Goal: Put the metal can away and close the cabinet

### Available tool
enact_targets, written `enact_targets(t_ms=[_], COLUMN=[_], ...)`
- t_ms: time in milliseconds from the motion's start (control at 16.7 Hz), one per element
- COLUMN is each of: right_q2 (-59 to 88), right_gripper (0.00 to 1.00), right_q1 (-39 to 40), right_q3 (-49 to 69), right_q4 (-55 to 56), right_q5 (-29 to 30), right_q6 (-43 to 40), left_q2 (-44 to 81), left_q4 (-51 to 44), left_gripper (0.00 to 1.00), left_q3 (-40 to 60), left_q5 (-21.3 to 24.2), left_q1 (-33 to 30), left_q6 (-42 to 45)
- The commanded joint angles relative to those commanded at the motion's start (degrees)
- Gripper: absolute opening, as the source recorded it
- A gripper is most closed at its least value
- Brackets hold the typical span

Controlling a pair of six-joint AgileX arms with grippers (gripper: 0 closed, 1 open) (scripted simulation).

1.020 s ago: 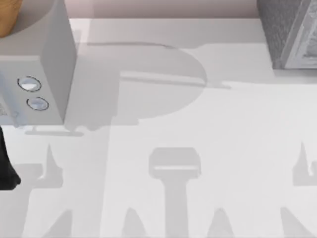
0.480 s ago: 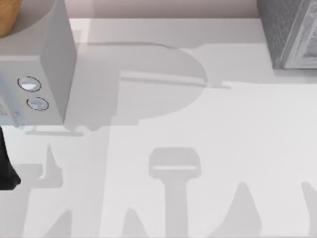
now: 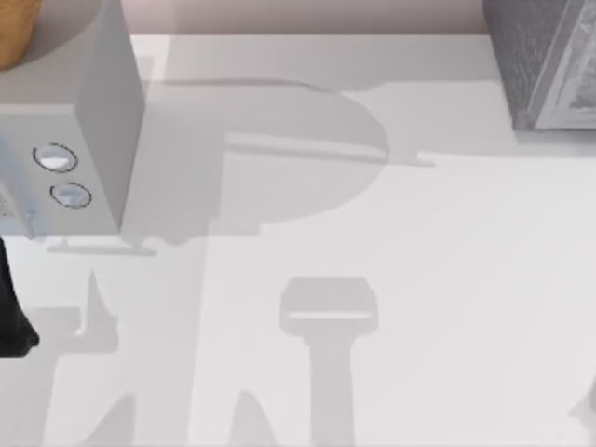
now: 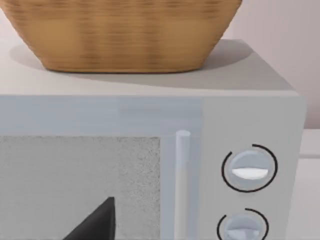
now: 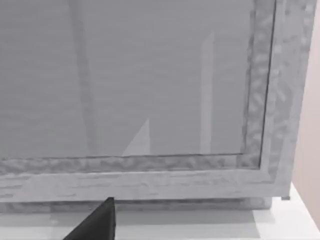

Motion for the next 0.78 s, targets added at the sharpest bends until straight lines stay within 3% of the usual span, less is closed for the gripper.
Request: enact_targets(t_ms=[240, 780], right_q2=[7.2, 7.3], right_gripper=[1.00, 1.00], right_q1=[-6.5, -7.0], right_q3=[2.4, 6.0], right_q4=[6.9, 3.6], right_q5=[-6.5, -7.2], right_q6=[0.2, 0.1], left_q2=[0.0, 0.0], left_q4=[0.0, 0.0], left_gripper=[1.00, 1.00], left_q3=[0.0, 0.0], left_q5=[0.0, 0.0], left_q1=[0.0, 0.0], left_q6=[0.0, 0.0])
